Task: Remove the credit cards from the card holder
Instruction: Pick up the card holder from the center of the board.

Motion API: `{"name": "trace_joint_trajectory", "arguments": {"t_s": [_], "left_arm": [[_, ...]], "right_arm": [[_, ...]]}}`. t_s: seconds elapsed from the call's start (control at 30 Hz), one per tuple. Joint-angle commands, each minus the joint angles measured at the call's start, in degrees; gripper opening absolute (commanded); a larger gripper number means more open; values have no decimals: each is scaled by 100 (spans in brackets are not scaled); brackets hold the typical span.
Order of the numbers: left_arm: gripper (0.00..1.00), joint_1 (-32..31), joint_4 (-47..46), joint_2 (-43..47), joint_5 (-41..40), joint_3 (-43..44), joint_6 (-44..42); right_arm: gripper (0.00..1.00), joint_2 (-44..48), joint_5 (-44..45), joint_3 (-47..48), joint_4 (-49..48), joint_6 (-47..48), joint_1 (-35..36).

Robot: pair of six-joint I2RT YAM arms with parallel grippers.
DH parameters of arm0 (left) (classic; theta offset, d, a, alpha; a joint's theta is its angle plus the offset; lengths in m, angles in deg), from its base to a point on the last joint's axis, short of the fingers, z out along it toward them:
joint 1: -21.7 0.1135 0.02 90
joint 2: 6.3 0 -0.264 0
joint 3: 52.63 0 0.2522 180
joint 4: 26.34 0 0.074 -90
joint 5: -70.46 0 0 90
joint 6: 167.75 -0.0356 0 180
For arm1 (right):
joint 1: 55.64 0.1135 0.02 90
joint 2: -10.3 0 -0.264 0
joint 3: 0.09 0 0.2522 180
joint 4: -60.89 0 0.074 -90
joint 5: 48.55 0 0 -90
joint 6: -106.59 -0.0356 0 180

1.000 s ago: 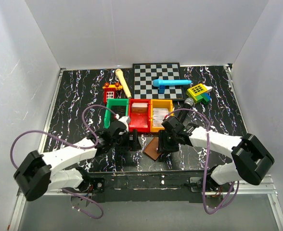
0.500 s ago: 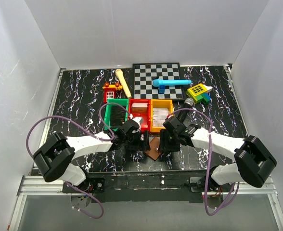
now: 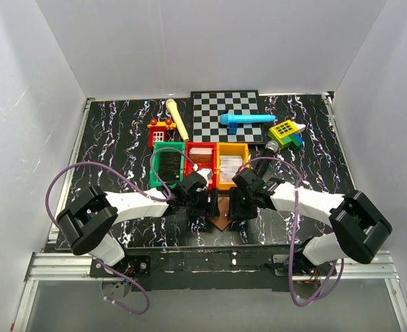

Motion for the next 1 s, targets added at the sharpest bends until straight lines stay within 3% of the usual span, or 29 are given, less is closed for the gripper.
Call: {"name": "trace_joint_trajectory", "arguments": {"t_s": [0.0,0.4,0.87,0.97], "left_arm": [[59,-99,55,108,72,-130,-42],[38,-205,55,671,19,-649,46],[34,-609,265,1452,-156,-1203,274],[38,-653,441,1690,-366,-1247,371]], "right_arm": [[55,-138,-131,211,-24,162,9],[52,-340,-131,651,345,689,35],[52,-884,62,1380,820,1322,412],[55,-815,413,1398,872,1244,439]]}}
